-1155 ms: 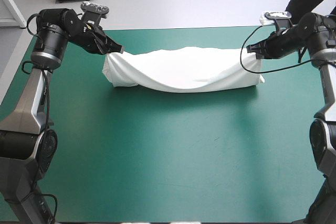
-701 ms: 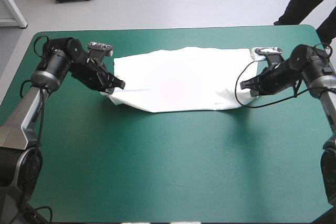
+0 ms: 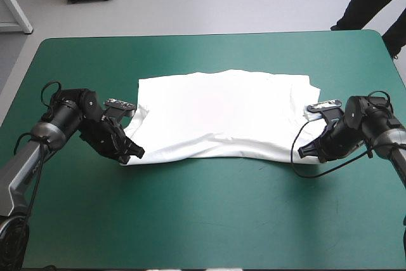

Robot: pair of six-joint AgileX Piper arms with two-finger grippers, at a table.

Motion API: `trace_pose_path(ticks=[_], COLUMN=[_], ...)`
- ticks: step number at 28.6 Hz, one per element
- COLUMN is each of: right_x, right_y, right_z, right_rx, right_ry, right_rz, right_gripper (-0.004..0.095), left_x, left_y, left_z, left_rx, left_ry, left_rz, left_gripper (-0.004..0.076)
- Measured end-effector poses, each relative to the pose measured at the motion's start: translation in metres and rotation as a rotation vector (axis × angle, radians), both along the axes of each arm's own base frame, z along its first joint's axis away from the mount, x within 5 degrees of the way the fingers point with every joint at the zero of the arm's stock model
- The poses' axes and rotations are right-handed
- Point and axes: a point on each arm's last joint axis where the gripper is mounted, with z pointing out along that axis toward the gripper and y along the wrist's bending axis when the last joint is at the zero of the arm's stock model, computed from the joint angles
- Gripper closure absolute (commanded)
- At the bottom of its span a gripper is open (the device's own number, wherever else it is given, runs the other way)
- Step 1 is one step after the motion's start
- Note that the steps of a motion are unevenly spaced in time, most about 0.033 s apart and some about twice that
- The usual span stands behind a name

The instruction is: Fold the cloth

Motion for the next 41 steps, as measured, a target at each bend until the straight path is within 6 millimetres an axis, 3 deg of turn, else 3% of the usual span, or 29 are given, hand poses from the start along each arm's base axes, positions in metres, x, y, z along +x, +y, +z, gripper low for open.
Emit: trace_pose_path(ticks=[7,13,18,23,27,32,37,41], right_x=[-0.015,-0.017,-0.021,-0.036,-0.051,-0.05,-0.025,0.01], right_y=[-0.002,-0.002,-0.002,-0.002,-0.003,-0.008,-0.014,-0.015], right_z=[-0.025,-0.027,-0.019,0.006,0.031,0.065,0.087,0.085], right_rx=[-0.011,-0.01,-0.006,0.001,0.013,-0.015,-0.086,-0.113], right_ry=[0.046,0.043,0.017,-0.06,-0.154,-0.278,-0.346,-0.329], right_rz=[-0.004,-0.012,-0.016,-0.021,-0.048,-0.093,-0.126,-0.141], right_gripper=[0.0925,0.091,0.0707,0.0499,0.0476,0.0476,0.0476,0.0476], left_x=[-0.02,-0.023,-0.023,-0.027,-0.037,-0.05,-0.049,-0.046], left_y=[0.005,0.005,0.005,0.005,0.008,0.011,0.008,0.003], left_z=[-0.021,-0.026,-0.026,-0.017,0.02,0.106,0.172,0.197], left_rx=[0.028,0.031,0.028,0.019,0.0,-0.05,-0.139,-0.216], left_ry=[0.073,0.091,0.092,0.06,-0.075,-0.395,-0.667,-0.752], left_rz=[-0.004,-0.004,-0.003,0.001,0.015,0.021,0.036,0.036], left_gripper=[0.0746,0.0711,0.0523,0.0336,0.0318,0.0318,0.0318,0.0318])
